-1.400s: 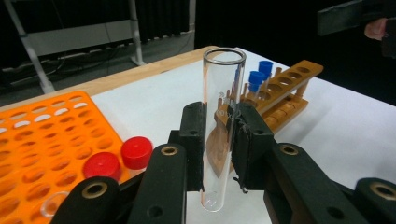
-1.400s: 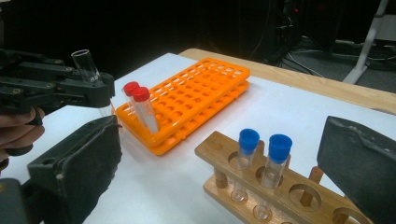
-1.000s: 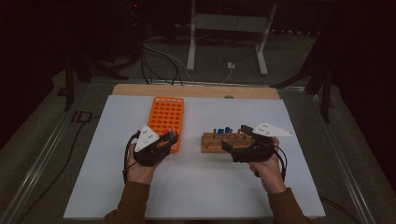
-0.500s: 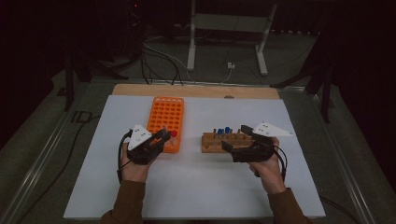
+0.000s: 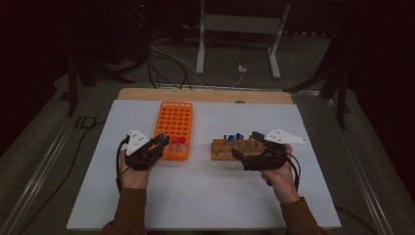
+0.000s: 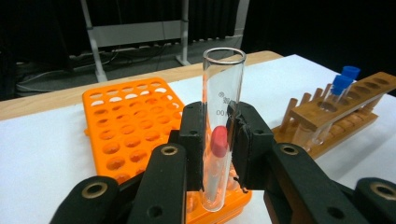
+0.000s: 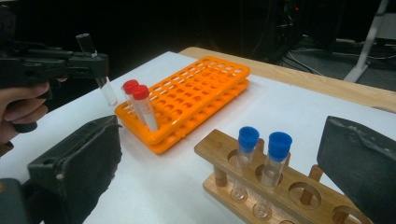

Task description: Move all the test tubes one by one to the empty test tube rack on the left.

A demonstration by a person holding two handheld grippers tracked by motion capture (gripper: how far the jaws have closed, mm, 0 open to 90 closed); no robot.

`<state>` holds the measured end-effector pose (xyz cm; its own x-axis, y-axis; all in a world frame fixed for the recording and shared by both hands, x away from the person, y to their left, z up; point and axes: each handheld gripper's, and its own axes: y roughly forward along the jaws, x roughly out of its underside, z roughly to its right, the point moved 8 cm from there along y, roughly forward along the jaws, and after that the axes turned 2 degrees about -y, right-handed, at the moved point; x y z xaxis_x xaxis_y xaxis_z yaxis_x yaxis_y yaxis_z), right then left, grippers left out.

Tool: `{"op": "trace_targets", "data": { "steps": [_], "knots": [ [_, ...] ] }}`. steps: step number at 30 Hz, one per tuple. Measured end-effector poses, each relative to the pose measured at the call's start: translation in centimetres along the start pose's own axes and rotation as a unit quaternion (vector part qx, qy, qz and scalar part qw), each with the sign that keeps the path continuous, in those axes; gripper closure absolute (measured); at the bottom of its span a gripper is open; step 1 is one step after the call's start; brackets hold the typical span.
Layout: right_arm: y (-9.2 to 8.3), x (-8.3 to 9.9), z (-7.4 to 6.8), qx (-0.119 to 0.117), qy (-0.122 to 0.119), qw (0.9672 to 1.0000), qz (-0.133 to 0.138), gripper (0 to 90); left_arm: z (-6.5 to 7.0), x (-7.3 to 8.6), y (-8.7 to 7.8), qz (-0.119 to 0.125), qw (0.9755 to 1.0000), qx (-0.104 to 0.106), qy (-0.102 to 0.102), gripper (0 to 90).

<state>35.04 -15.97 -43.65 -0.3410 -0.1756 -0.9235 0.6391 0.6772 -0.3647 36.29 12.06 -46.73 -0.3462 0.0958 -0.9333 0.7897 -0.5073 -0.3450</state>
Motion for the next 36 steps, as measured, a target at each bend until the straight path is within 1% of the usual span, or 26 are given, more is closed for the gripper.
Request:
{"op": "trace_targets", "data": {
  "steps": [4,6,10,13,17,19,20,22,23,28,31,33,36],
  "knots": [
    [0.0,0.0,0.0,0.000,0.000,1.0000,-0.001,0.0,-0.5,0.3,0.1,-0.001,0.9999,-0.011,-0.002,76.1],
    [0.0,0.0,0.0,0.000,0.000,1.0000,0.000,0.0,-0.8,0.5,0.2,-0.003,0.9998,-0.020,0.001,76.1],
    [0.0,0.0,-0.1,-0.002,-0.001,1.0000,-0.001,0.0,-1.4,1.0,0.6,-0.003,0.9994,-0.034,-0.005,76.1],
    [0.1,0.1,-0.2,-0.004,-0.001,1.0000,-0.002,0.0,-2.0,1.3,0.9,-0.003,0.9985,-0.055,-0.008,76.1],
    [0.1,0.1,-0.2,-0.004,-0.001,1.0000,-0.003,0.0,-2.3,1.6,1.4,0.002,0.9974,-0.070,-0.017,76.1],
    [0.1,0.1,-0.2,-0.005,-0.002,1.0000,-0.002,0.0,-2.3,1.7,1.7,0.002,0.9974,-0.069,-0.021,76.1],
    [0.1,0.1,-0.3,-0.006,-0.001,1.0000,-0.002,0.0,-2.2,1.8,1.9,0.000,0.9975,-0.068,-0.020,76.1],
    [0.0,0.1,-0.2,-0.006,-0.002,1.0000,-0.001,0.0,-2.2,2.0,2.1,-0.007,0.9974,-0.070,-0.012,76.0],
    [-0.1,0.0,-0.2,-0.007,-0.002,1.0000,0.000,0.0,-2.2,2.1,2.2,-0.003,0.9977,-0.067,-0.013,76.0],
    [-0.1,0.0,-0.1,-0.006,-0.001,1.0000,0.000,0.0,-2.6,2.3,2.1,-0.003,0.9976,-0.065,-0.024,76.0],
    [-0.1,0.0,-0.2,-0.007,-0.001,1.0000,0.000,0.0,-3.0,2.4,2.0,0.005,0.9971,-0.066,-0.038,76.0],
    [-0.1,0.1,-0.2,-0.007,0.000,1.0000,0.000,0.0,-3.1,2.5,2.0,0.003,0.9970,-0.069,-0.037,76.0],
    [0.0,0.1,-0.2,-0.007,0.001,1.0000,-0.001,0.0,-3.1,3.0,2.4,-0.009,0.9971,-0.070,-0.029,76.0]
  ]
}}
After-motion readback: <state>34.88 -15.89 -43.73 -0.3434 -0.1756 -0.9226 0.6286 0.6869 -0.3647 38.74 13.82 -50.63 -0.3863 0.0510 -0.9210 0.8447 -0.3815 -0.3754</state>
